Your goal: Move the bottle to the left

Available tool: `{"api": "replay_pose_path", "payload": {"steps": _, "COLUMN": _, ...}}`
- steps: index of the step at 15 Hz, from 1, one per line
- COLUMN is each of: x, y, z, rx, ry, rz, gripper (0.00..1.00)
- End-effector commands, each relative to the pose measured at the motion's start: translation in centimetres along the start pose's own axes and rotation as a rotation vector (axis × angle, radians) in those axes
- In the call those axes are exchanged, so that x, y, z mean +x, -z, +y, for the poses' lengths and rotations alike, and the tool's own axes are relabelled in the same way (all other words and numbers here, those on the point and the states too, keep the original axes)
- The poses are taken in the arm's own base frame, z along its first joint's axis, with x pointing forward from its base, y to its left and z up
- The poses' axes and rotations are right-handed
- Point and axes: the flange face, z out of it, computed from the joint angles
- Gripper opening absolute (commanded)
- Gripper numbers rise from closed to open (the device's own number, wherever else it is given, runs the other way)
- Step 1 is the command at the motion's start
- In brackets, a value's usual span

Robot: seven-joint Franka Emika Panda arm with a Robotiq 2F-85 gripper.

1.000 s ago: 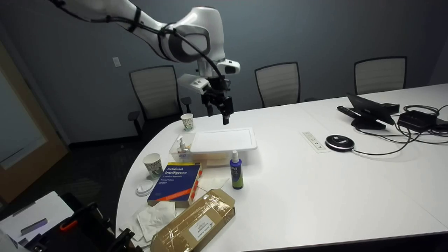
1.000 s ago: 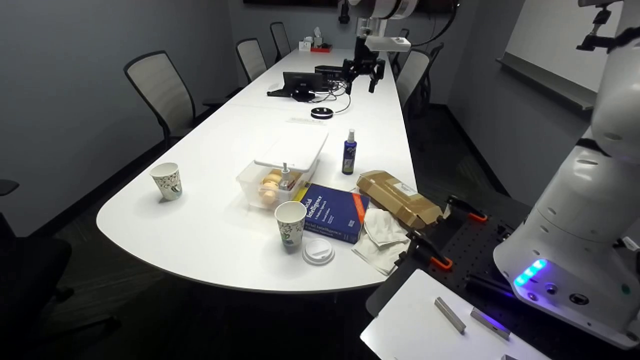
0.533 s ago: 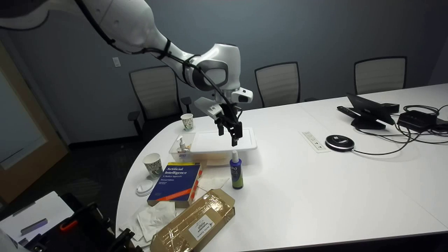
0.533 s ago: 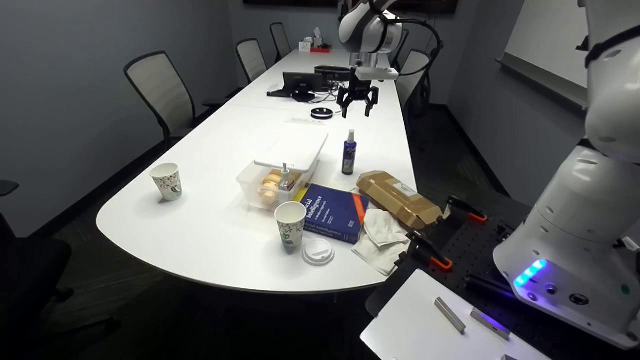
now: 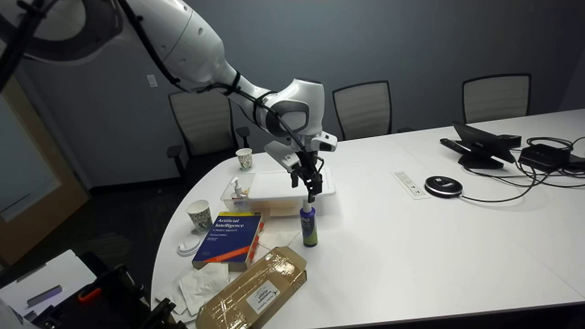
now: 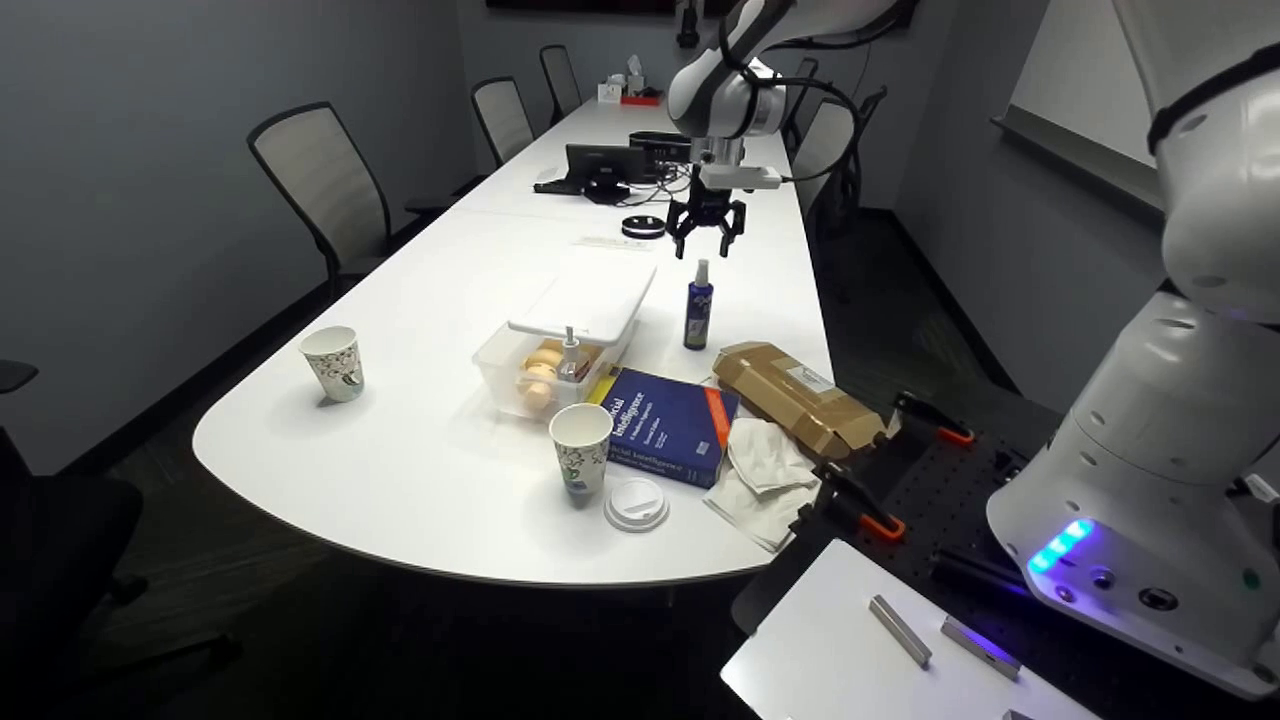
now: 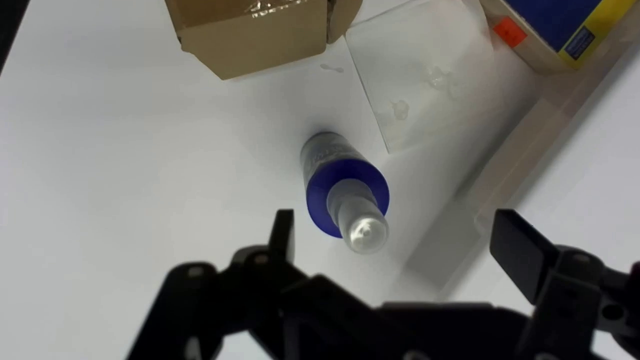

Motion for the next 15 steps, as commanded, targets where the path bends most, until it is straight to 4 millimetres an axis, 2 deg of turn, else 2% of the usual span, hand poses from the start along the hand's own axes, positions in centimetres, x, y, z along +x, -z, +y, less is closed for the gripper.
{"api": "replay_pose_path", "payload": {"steps": 1, "x": 1.1, "y": -1.1, "z": -0.2, "rx": 0.015, "ry": -0.025, "rz": -0.003, "gripper": 1.00}}
{"api": "replay_pose_path", "payload": {"steps": 6, "x": 1.2, "y": -2.7, "z": 0.5, "rx": 0.019, "ry": -0.041, "rz": -0.019, "gripper": 1.00}}
{"api": "replay_pose_path", "payload": {"steps": 8, "x": 1.3, "y": -2.8, "z": 0.7, "rx": 0.015, "ry": -0.044, "rz": -0.018, "gripper": 0.74}}
{"api": "replay_pose_path", "payload": {"steps": 15, "x": 1.8, "y": -2.8, "z": 0.1, "rx": 0.014, "ry": -0.037, "rz": -0.005, "gripper": 0.20}}
